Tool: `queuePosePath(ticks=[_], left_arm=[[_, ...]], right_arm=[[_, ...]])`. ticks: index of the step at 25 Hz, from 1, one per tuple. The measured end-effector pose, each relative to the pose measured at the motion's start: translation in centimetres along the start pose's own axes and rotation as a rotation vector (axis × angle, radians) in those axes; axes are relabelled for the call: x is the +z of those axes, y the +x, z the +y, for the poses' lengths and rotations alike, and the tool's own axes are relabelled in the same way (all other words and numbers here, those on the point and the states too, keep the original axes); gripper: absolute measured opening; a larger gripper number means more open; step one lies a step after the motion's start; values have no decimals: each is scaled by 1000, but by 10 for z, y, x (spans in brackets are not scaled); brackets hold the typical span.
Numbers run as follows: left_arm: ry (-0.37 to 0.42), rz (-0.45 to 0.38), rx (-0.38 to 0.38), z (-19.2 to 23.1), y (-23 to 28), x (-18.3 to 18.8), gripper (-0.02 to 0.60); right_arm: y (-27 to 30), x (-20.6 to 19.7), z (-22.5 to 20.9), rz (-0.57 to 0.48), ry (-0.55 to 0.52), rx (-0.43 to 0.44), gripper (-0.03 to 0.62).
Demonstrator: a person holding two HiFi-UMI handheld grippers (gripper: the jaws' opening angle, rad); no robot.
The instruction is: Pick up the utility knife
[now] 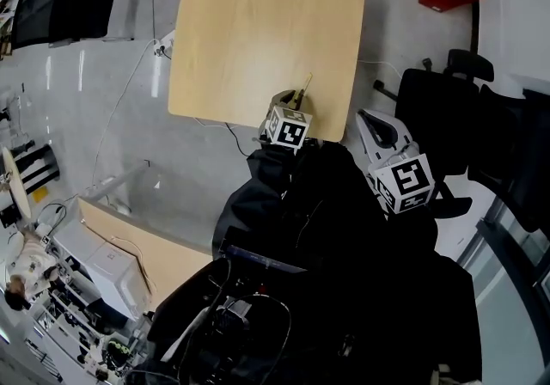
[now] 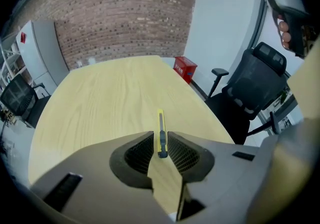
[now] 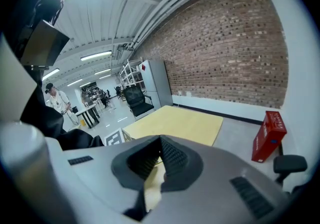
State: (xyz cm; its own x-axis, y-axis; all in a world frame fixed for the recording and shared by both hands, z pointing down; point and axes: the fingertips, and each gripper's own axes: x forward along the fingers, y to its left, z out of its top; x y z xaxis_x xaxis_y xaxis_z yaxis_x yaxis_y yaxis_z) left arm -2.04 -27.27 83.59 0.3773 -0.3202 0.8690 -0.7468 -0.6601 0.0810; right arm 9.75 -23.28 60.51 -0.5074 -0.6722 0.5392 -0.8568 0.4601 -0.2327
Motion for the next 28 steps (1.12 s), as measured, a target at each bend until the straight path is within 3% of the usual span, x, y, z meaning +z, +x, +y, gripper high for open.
queuePosePath(ticks=[13, 22, 28], left_arm=[[23, 81, -16, -3, 26, -12, 74], [20, 80, -19, -4, 24, -13, 71], [-14, 6, -5, 0, 3, 3, 71]], right_arm=[[1, -8, -14, 15, 39, -23, 3], [1, -8, -11, 7, 43, -23, 3], [-2, -3, -8, -8, 32, -18, 3]])
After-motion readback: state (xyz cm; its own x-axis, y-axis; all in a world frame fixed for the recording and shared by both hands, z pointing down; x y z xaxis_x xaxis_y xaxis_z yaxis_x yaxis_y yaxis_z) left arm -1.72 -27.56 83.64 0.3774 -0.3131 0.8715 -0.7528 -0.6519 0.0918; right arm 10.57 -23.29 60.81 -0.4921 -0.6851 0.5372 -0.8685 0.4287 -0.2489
